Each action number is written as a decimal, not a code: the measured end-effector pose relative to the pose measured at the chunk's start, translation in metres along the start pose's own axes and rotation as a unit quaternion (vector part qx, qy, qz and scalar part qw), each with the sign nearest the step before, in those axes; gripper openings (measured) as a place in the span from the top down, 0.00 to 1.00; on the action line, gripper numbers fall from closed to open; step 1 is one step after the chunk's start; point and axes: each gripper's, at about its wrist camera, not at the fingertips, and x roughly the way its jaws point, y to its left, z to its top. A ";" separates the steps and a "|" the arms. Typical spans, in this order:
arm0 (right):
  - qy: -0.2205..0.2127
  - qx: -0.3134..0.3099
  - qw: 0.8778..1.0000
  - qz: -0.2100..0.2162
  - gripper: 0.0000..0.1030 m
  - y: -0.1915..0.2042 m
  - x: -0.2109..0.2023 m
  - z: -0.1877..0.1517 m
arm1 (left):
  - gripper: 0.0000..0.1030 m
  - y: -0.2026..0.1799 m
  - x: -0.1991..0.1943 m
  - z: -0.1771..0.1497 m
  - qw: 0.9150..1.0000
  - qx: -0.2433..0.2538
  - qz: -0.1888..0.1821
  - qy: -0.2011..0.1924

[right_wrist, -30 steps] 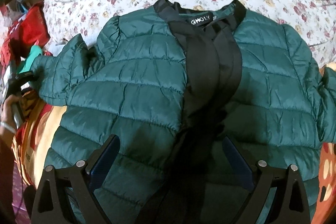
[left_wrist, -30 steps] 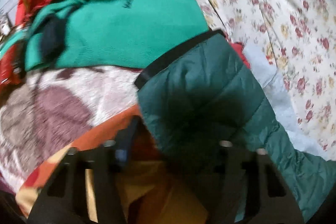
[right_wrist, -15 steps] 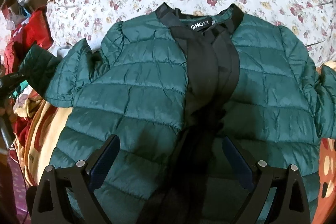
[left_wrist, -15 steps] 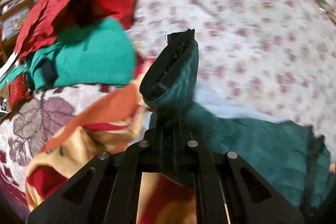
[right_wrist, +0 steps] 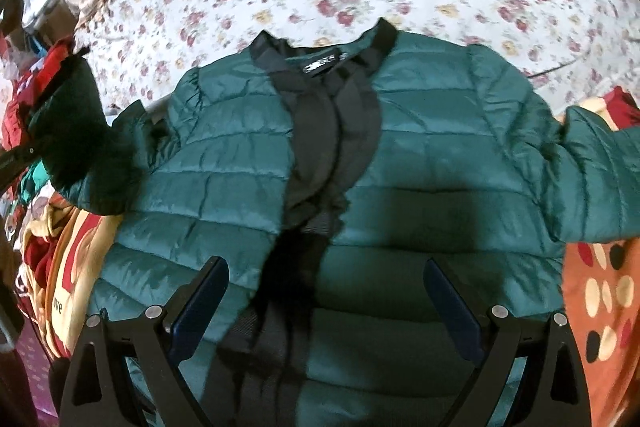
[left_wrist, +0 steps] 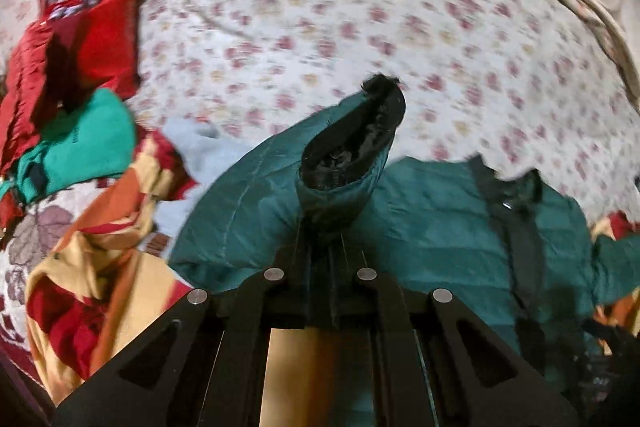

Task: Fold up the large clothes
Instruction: 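Lift the held sleeve and fold it across the jacket body toward the collar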

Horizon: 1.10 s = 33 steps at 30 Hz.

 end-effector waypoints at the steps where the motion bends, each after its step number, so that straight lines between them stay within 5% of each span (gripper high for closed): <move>1: -0.003 0.001 1.000 -0.002 0.06 -0.003 -0.003 -0.001 | 0.95 -0.012 -0.002 -0.002 1.000 0.008 -0.007 0.001; 15: 0.002 0.038 0.999 -0.021 0.06 -0.048 -0.009 -0.008 | 0.95 -0.122 0.004 -0.025 0.996 0.049 -0.066 0.034; 33: -0.003 0.068 0.998 -0.019 0.06 -0.084 -0.015 -0.014 | 0.95 -0.216 0.040 -0.072 0.984 0.115 -0.097 0.093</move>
